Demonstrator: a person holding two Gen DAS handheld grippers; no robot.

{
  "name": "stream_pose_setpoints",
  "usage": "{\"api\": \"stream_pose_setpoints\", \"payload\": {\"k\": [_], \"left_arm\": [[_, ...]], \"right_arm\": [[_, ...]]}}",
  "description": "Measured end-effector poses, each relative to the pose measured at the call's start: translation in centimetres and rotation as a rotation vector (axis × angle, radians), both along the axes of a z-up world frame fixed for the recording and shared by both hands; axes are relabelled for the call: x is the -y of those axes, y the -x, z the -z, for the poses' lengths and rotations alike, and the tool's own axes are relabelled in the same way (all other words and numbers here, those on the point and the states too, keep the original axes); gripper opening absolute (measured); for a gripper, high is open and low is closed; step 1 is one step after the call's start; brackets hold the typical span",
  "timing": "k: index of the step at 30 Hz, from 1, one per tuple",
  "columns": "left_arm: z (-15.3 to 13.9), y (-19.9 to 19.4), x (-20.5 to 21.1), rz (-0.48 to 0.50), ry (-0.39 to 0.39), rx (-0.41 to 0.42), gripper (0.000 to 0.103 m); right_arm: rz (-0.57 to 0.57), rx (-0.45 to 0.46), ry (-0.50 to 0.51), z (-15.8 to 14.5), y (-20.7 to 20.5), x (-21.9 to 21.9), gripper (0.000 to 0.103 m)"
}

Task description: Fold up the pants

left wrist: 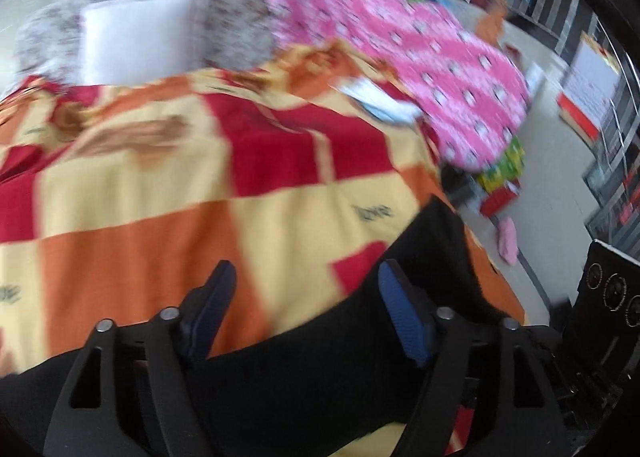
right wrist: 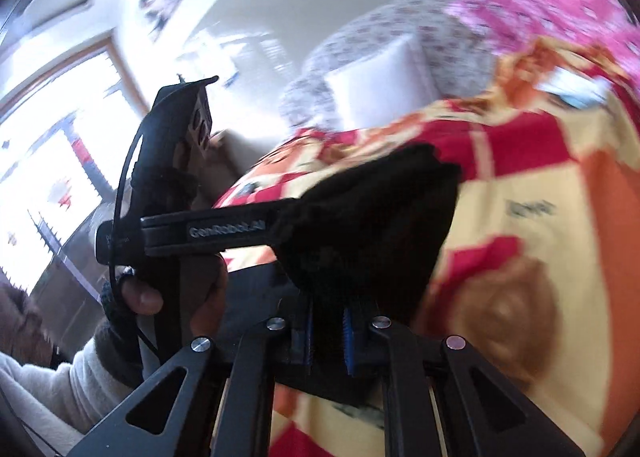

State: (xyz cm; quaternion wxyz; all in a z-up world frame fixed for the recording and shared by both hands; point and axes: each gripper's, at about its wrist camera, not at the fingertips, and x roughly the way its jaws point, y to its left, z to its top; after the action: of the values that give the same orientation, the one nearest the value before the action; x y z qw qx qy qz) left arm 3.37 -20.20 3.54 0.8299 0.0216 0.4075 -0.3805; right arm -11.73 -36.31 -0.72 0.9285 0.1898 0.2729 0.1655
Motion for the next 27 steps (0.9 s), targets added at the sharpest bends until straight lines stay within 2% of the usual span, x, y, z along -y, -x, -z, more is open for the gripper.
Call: {"api": "stream_pose_setpoints", "payload": {"k": [4,8,10,12,14,15,16,18,20,21,23,24,25,26,27], "left_arm": [[0.3,-0.7,-6.3,-0.113,0.032,-0.008,0.083],[2.9,-1.3,-11.5,-0.249,0.019,-0.060,0.084],[4.6,-1.5,-12.8,-0.278,0.017,-0.096,0.084],[5.9,-1.0,-13.8,-0.291,0.013,-0.137,0.084],[6.9,-0.5,-14.3,-0.299,0.008,-0.151,0.084],[7.0,-0.1,-14.3,-0.300,0.003,-0.148,0.084],[7.2,0.2,-14.2,-0.298,0.000,-0.142,0.084],[7.1,0.9,-13.8,-0.286,0.012,-0.131,0.084],[7.6,1.3,-12.6,-0.276,0.005,-0.143,0.084],[7.8,1.5,-12.2,-0.270,-0.008,-0.148,0.084],[8.8,2.0,-10.4,-0.265,-0.073,-0.134,0.084],[8.9,2.3,-10.0,-0.268,-0.100,-0.112,0.084],[9.0,2.9,-9.1,-0.264,-0.150,-0.057,0.080],[8.9,3.2,-8.7,-0.252,-0.160,-0.039,0.059],[8.7,3.4,-8.5,-0.239,-0.150,-0.037,0.043]], "right_arm": [[-0.129,-0.016,0.022,0.3,-2.7,-4.8,0.011],[-0.247,-0.086,0.016,3.1,-5.1,-9.3,0.012],[-0.293,-0.170,0.011,5.6,-6.8,-11.1,0.026],[-0.313,-0.233,0.008,7.0,-7.2,-12.1,0.030],[-0.341,-0.213,-0.001,6.2,-6.4,-11.8,0.042],[-0.351,-0.201,-0.018,5.5,-5.9,-11.3,0.054],[-0.347,-0.176,-0.034,4.6,-5.2,-10.5,0.061],[-0.300,-0.127,-0.038,3.2,-4.2,-9.0,0.061],[-0.199,-0.122,-0.004,3.1,-4.7,-7.2,0.061],[-0.150,-0.147,0.020,3.7,-5.2,-6.5,0.056],[-0.098,-0.172,0.040,4.9,-6.0,-5.6,0.037],[-0.077,-0.184,0.036,5.7,-6.5,-5.1,0.025],[-0.062,-0.202,0.013,6.6,-6.9,-4.6,0.021],[-0.059,-0.206,-0.001,6.7,-7.0,-4.7,0.021],[-0.059,-0.205,-0.010,6.9,-7.3,-4.6,0.021]]}}
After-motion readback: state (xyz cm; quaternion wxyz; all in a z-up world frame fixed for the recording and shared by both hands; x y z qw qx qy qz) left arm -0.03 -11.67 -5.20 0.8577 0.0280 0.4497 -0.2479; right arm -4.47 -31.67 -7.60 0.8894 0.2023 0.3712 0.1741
